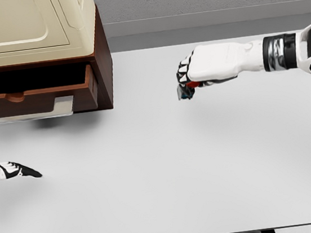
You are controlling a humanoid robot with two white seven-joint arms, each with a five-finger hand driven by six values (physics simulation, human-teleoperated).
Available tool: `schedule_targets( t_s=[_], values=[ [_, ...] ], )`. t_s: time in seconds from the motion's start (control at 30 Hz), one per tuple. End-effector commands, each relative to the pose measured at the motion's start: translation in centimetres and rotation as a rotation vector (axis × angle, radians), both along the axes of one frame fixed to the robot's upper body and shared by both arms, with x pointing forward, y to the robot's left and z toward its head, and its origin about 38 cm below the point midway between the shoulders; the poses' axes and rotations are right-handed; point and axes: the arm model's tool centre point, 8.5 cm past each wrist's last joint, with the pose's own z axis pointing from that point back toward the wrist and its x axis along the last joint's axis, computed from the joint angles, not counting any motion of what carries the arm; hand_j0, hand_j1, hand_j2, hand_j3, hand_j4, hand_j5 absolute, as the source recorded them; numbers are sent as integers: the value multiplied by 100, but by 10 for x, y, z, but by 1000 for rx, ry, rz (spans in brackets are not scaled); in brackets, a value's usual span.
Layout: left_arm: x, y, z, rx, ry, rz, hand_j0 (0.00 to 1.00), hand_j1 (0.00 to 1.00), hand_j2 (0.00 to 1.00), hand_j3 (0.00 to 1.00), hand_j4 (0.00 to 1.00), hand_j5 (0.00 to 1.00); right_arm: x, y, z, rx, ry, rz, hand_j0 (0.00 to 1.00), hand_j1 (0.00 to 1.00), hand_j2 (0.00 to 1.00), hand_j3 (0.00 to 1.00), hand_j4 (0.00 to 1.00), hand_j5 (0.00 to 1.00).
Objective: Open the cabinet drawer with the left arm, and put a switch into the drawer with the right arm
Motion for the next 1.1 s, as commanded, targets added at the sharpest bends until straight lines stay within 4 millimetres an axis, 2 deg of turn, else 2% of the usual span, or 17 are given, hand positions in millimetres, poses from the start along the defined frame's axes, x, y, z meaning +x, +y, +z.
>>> schedule_targets(
  t_s=[0.0, 0.23, 0.4, 0.43, 0.63, 0.7, 0.77, 0.83, 0.93, 1.07],
  values=[
    [0, 4, 3, 4, 0, 14, 100, 100, 100, 100, 100, 100, -1, 17, 0, 35, 7, 31, 41, 41, 41, 41, 41, 41],
    [3, 23, 11, 25, -8, 71, 100, 100, 100, 100, 100, 100, -1, 62, 29, 95, -49, 124, 41, 41, 41, 41, 41, 41],
    [3, 43, 18, 49, -9, 130, 100, 100, 100, 100, 100, 100, -3, 80, 49, 123, -81, 168, 41, 41, 41, 41, 41, 41],
    [3, 45, 19, 46, -9, 137, 100, 100, 100, 100, 100, 100, -3, 84, 57, 128, -94, 180, 42, 42, 42, 42, 42, 42],
    [3, 45, 18, 46, -7, 137, 100, 100, 100, 100, 100, 100, -11, 118, 76, 143, -129, 260, 42, 42, 42, 42, 42, 42],
    [1, 56, 22, 69, -7, 164, 100, 100, 100, 100, 100, 100, -13, 124, 82, 147, -141, 274, 42, 42, 42, 42, 42, 42],
    [1, 58, 23, 74, -8, 171, 100, 100, 100, 100, 100, 100, -15, 131, 87, 153, -146, 293, 42, 42, 42, 42, 42, 42],
    [1, 58, 23, 74, -8, 171, 100, 100, 100, 100, 100, 100, -18, 137, 87, 152, -145, 309, 42, 42, 42, 42, 42, 42],
    [-1, 59, 20, 77, 4, 172, 100, 100, 100, 100, 100, 100, -23, 147, 99, 166, -152, 342, 43, 43, 43, 43, 43, 43],
    [-1, 60, 21, 81, 4, 174, 100, 100, 100, 100, 100, 100, -31, 167, 106, 167, -162, 394, 43, 43, 43, 43, 43, 43]
  ],
)
